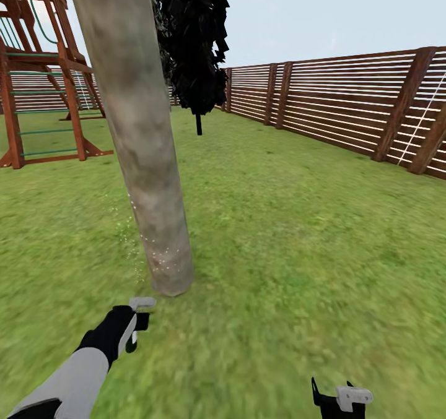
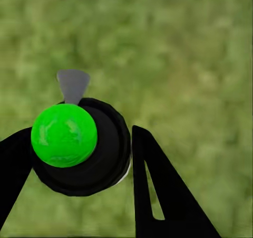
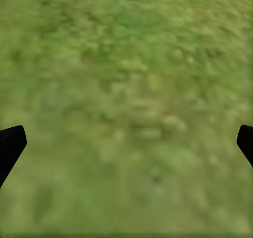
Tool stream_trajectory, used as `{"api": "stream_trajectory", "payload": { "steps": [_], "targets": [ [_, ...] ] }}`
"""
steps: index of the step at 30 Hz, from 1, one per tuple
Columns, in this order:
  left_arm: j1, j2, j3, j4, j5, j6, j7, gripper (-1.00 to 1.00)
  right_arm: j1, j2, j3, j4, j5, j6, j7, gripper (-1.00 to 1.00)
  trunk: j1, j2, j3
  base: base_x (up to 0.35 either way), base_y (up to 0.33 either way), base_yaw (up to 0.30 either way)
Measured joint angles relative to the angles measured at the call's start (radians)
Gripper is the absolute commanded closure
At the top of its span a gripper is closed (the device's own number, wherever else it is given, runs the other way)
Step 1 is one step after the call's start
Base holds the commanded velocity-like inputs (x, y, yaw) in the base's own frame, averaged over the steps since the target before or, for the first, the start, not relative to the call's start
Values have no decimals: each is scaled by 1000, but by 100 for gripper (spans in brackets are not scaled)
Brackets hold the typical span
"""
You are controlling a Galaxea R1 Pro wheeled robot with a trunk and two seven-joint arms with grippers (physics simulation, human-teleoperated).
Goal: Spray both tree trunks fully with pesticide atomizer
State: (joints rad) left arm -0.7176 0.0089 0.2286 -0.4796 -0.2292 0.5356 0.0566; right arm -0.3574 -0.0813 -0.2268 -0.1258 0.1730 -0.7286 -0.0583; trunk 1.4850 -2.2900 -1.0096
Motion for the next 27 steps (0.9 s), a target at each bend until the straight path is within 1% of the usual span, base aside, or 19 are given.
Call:
{"api": "stream_trajectory", "payload": {
  "steps": [1, 2, 3, 6, 7, 9, 12, 13, 14, 15, 16, 18, 19, 20, 21, 22, 24, 26, 27],
  "targets": [
    [1, 5, -4, 3, 3, -1, 1, 100, 0, 0, 0, 0, 0, 0, 0, -100, 0, 0, 0, -42, 0, 0],
    [1, -6, -7, 5, 12, -2, 1, 100, 0, 0, 0, 0, 0, 0, 0, -100, 0, 0, 0, -175, 0, 0],
    [1, -20, -8, 4, 13, -2, 1, 100, 0, 0, 0, 0, 0, 0, 0, -100, 0, 0, 0, -255, 0, 0],
    [1, -84, -9, -7, 14, -5, 1, 100, 0, 0, 0, 0, 0, 0, 0, -100, 0, 0, 0, -323, 0, 0],
    [1, -89, -9, -8, 7, -5, 1, 100, 0, 0, 0, 0, 0, 0, 0, -100, 0, 0, 0, -337, 0, 0],
    [1, -92, -10, -10, 4, -4, 0, 100, 0, 0, 0, 0, 0, 0, 0, -100, 0, 0, 0, -318, 0, 0],
    [1, -78, -6, -13, -1, -3, 1, 100, 0, 0, 1, 0, 0, 0, 0, -100, 0, 0, 0, -96, 0, 0],
    [1, -67, -3, -14, -4, -3, 2, 100, 0, 0, 1, 0, 0, 0, 0, -100, 0, 0, 0, -17, 0, 0],
    [1, -46, -1, -14, -6, -2, 3, 100, 0, 0, 0, 0, 0, 0, 0, -100, 0, 0, 0, -9, 0, 0],
    [1, -34, 0, -15, 1, -3, 2, 100, 0, 0, 0, 0, 0, 0, 0, -100, 0, 0, 0, -106, 0, 0],
    [-1, -33, 0, -24, 6, -2, 2, 100, 0, 0, 0, 0, 0, 0, 0, -100, 0, 0, 0, -217, 0, 0],
    [-1, -46, -3, -91, 10, 0, 2, 100, 0, 0, 0, 0, 0, 0, 0, -100, 0, 0, 0, -291, 0, 0],
    [-3, -63, -5, -128, 14, 2, 2, 100, 0, 0, 0, 0, 0, 0, 0, -100, 0, 0, 0, -321, 0, 0],
    [-6, -89, -6, -162, 15, 14, 1, 100, 0, 0, 0, 0, 0, 0, 0, -100, 0, 0, 0, -242, 0, 0],
    [-10, -115, -8, -192, 15, 45, 3, 100, 0, 0, 1, 0, 0, 0, 0, -100, 0, 0, 0, -99, 0, 0],
    [-13, -129, -9, -215, 11, 74, 5, 100, 0, 0, 1, 0, 0, 0, 0, -100, 0, 0, 0, -41, 0, 0],
    [-13, -128, -8, -256, 4, 94, 6, 100, 0, 0, 1, 0, 0, 0, 0, -100, 0, 0, 0, -15, 0, 0],
    [-13, -116, -1, -298, 1, 109, 5, 100, 0, 0, 1, 0, 0, 0, 0, -100, 0, 0, 0, -2, 0, 0],
    [-12, -106, 0, -329, 2, 138, 5, 100, 0, 0, 1, 0, 0, 0, 0, -100, 0, 0, 0, 0, 0, 0]
  ]
}}
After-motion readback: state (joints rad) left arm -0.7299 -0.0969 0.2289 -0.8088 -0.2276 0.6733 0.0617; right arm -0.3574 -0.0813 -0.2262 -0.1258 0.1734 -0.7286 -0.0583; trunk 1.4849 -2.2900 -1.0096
